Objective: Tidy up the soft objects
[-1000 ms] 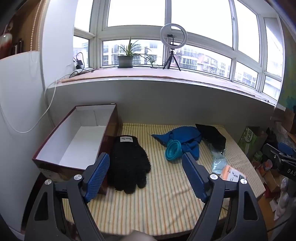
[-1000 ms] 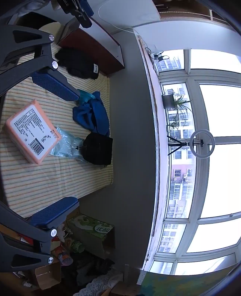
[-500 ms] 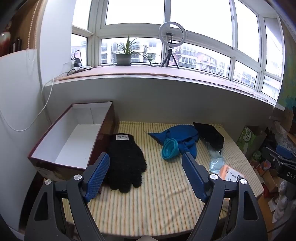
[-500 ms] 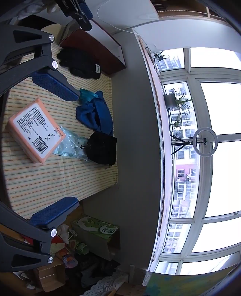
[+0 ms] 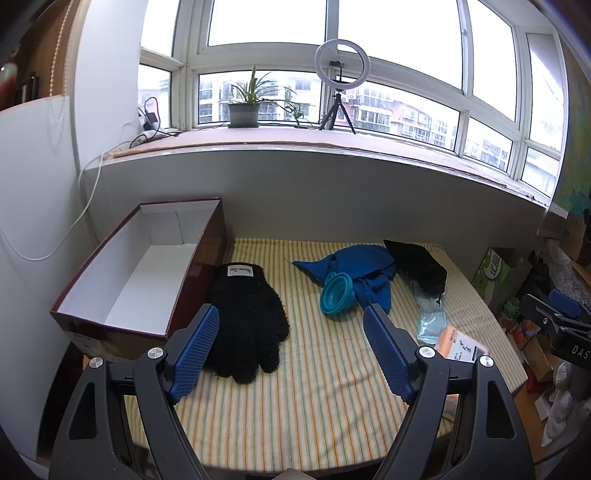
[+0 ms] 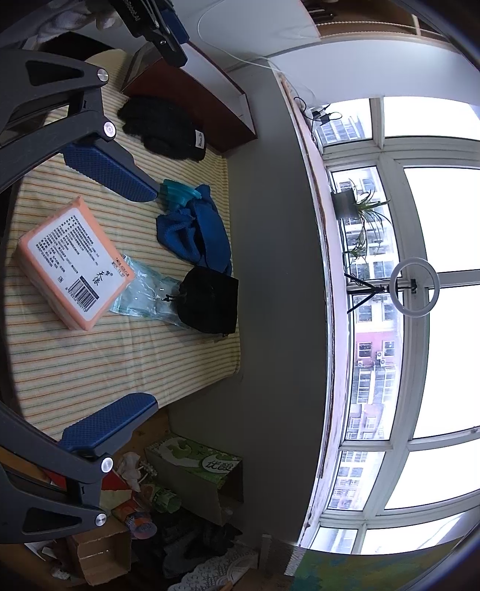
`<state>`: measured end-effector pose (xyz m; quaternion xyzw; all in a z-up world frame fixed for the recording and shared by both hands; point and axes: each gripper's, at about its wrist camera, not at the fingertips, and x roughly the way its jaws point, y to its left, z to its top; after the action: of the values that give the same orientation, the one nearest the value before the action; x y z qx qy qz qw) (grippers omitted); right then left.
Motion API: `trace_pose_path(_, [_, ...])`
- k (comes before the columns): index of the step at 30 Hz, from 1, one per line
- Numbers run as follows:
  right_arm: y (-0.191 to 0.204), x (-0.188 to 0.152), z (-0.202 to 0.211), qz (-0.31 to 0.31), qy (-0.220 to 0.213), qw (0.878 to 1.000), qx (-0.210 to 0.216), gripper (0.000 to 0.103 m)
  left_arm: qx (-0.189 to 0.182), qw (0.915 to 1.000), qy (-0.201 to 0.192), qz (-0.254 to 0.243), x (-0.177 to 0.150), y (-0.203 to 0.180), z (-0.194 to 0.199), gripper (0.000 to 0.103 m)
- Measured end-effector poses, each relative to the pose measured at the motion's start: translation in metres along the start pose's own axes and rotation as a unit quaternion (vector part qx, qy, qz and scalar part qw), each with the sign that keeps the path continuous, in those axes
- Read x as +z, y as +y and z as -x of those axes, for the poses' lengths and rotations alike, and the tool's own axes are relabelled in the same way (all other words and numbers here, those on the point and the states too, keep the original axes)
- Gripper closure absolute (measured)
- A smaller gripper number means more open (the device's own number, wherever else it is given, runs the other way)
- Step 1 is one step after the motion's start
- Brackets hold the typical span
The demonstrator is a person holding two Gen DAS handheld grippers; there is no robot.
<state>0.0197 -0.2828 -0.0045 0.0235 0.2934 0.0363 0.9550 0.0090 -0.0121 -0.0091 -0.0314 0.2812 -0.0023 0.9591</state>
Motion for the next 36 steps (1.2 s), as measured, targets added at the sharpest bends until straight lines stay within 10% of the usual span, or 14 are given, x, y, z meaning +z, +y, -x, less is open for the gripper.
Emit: trace_pose_path(36, [0.0056,0.0013,-0.0054,0.005,0.009,1.000,0.004,0.001,-0.002,0.9999,0.010,-0.001,0.0019,0.0006,-0.0073,0.022])
